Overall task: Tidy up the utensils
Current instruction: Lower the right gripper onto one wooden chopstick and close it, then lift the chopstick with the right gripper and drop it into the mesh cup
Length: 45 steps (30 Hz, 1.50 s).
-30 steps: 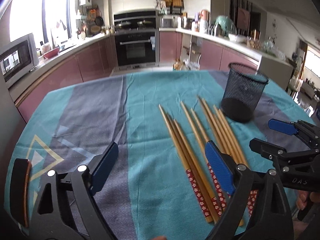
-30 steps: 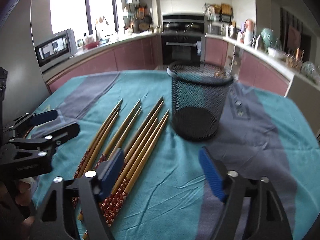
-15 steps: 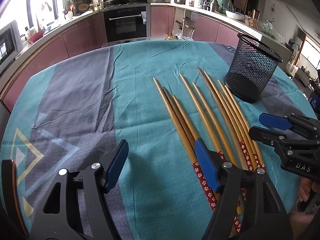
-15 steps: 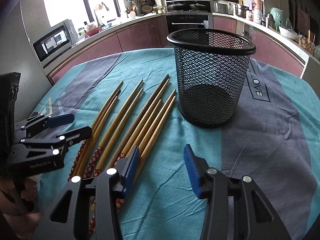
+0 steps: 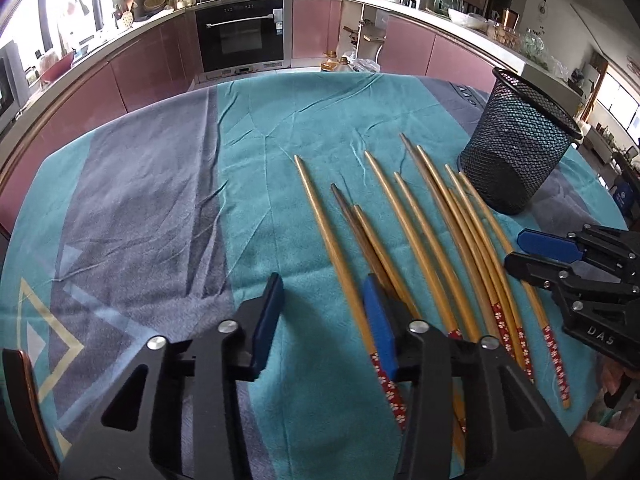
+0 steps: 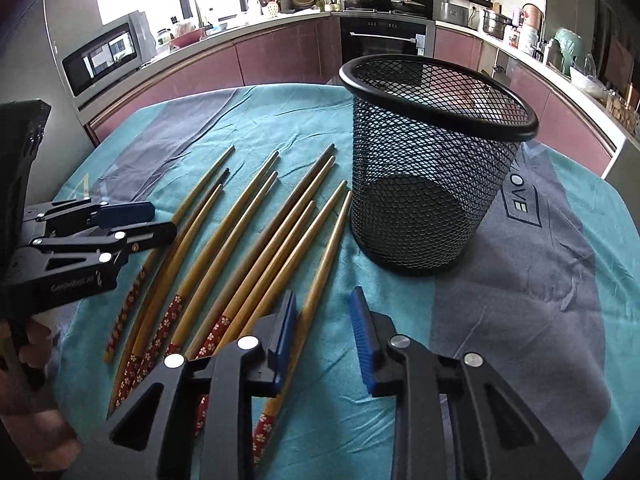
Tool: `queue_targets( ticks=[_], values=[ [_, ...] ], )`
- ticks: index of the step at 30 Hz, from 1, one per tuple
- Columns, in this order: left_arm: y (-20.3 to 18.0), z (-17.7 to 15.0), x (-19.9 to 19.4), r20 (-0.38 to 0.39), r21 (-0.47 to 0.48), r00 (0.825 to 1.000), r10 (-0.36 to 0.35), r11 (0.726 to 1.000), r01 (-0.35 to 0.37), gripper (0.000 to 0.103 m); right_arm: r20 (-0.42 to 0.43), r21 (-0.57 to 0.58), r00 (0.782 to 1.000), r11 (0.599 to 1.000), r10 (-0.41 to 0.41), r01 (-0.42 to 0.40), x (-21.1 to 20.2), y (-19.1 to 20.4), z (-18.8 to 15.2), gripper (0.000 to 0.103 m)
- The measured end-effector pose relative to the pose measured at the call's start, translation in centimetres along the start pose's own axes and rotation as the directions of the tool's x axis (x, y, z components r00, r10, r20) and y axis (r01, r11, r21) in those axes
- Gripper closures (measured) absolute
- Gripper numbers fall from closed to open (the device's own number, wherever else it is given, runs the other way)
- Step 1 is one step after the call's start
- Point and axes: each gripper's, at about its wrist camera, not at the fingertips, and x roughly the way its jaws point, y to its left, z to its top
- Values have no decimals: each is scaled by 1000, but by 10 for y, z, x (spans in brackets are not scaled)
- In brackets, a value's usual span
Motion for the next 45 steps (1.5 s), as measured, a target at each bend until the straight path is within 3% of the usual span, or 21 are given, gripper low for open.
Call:
queue_targets(
  ticks=[8,17,22,29,35,45],
  values=[
    [3,15,11,-10,-14,1000,-2,1000,2,93,-6,5,1000,1000,27,-27,2,-9,5,96],
    [5,8,-2,32,-53,999,-25,998,27,96,42,44,991,991,125,-126,-14,-18,1,97],
    [8,10,-36,93,-43,989,-114,992,118,96,130,24,974,981,187,-192,-46,-21,7,97],
    [1,26,-94,203,-2,953,-225,973,230,96,254,9,940,971,228,-238,-87,-30,20,97],
    [-10,45,-136,294,31,906,-305,950,310,96,348,-2,906,967,240,-255,-116,-43,35,97],
    [-54,87,-148,393,74,853,-343,937,342,96,467,-18,855,969,227,-247,-149,-59,64,97]
  ],
)
